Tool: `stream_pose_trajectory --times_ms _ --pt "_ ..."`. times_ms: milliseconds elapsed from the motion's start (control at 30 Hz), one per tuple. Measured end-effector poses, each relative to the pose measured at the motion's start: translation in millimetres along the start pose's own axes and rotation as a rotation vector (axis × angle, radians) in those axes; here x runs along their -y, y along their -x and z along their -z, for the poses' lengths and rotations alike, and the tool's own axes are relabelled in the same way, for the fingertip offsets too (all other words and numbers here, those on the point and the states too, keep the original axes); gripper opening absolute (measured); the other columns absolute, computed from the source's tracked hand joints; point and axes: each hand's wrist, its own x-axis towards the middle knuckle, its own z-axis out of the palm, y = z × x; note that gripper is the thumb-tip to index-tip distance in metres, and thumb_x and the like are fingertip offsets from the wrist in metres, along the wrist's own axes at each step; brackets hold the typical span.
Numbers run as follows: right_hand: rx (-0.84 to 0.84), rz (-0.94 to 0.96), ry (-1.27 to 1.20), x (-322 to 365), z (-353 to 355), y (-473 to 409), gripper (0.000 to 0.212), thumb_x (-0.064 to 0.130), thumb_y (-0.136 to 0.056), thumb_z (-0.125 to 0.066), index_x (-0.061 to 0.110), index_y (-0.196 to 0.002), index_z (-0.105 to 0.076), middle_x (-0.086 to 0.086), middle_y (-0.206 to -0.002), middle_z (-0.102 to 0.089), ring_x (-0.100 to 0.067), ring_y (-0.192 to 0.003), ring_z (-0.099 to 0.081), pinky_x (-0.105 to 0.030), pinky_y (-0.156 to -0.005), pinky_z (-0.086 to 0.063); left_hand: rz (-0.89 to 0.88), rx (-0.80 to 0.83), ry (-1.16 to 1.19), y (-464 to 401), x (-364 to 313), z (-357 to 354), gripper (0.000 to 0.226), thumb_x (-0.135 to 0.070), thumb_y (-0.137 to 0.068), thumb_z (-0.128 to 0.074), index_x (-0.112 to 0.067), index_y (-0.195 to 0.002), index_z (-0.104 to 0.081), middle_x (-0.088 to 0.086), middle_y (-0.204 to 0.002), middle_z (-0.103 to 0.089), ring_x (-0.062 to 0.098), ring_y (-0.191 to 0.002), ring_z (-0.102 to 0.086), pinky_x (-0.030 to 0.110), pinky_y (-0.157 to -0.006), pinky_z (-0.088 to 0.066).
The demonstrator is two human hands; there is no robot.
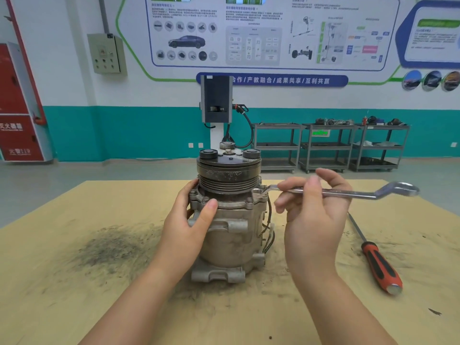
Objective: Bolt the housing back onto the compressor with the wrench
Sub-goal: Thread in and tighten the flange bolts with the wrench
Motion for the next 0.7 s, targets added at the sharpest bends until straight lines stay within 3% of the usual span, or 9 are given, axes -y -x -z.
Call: stream_pose_trajectory --times_ms 133,267,367,533,700 --pt "-0.025 -0.299 -0.2 -4.5 3.6 -13.7 0.019 0.0 -0.104 -0.03 0.017 -0.105 -0.04 -0.007 -0.059 -0.064 -0.014 -0.041 -0.05 -0.022 -0.043 -0.042 0.007 -0.002 0.011 0.2 -0.8 0.0 0.048 -0.066 -0.079 -0.055 -0.054 -0.123 -0.042 -0.051 -0.112 -0.052 -0.023 -0.111 -0.048 -0.003 -0.083 -0.039" --pt "0.061 -0.44 -0.243 -7.5 7.5 -22.8 0.017 0.001 -0.103 -0.033 0.014 -0.109 -0.042 -0.008 -0.063 -0.065 -0.015 -0.044 -0.051 -0.022 -0.045 -0.045 0.022 -0.001 0.022 0.8 -0.9 -0.1 0.055 -0.068 -0.079 -0.056 -0.051 -0.129 -0.041 -0.048 -0.115 -0.053 -0.019 -0.114 -0.049 0.007 -0.089 -0.042" --pt "0.082 -0.511 -0.264 -6.9 11.5 -29.4 0.016 0.002 -0.102 -0.035 0.013 -0.11 -0.043 -0.007 -0.063 -0.063 -0.013 -0.044 -0.051 -0.021 -0.044 -0.044 0.034 0.01 0.019 1.4 -2.3 0.3 0.05 -0.07 -0.078 -0.054 -0.054 -0.124 -0.042 -0.05 -0.114 -0.052 -0.021 -0.113 -0.049 0.001 -0.086 -0.042" --pt "0.086 -0.514 -0.246 -9.3 14.7 -30.7 0.015 0.002 -0.102 -0.036 0.012 -0.11 -0.043 -0.007 -0.061 -0.061 -0.013 -0.043 -0.05 -0.021 -0.042 -0.042 0.026 0.01 0.022 0.5 -2.5 -0.1 0.048 -0.063 -0.078 -0.054 -0.052 -0.123 -0.043 -0.052 -0.111 -0.051 -0.023 -0.112 -0.048 -0.004 -0.084 -0.039" --pt "-0.033 -0.328 -0.176 -12.3 13.4 -26.3 0.028 0.002 -0.099 -0.047 0.022 -0.117 -0.041 -0.004 -0.071 -0.064 -0.012 -0.046 -0.052 -0.021 -0.046 -0.045 0.021 0.007 0.018 -0.5 0.3 -0.1 0.053 -0.061 -0.084 -0.057 -0.045 -0.132 -0.042 -0.047 -0.118 -0.052 -0.02 -0.115 -0.048 0.003 -0.091 -0.041"
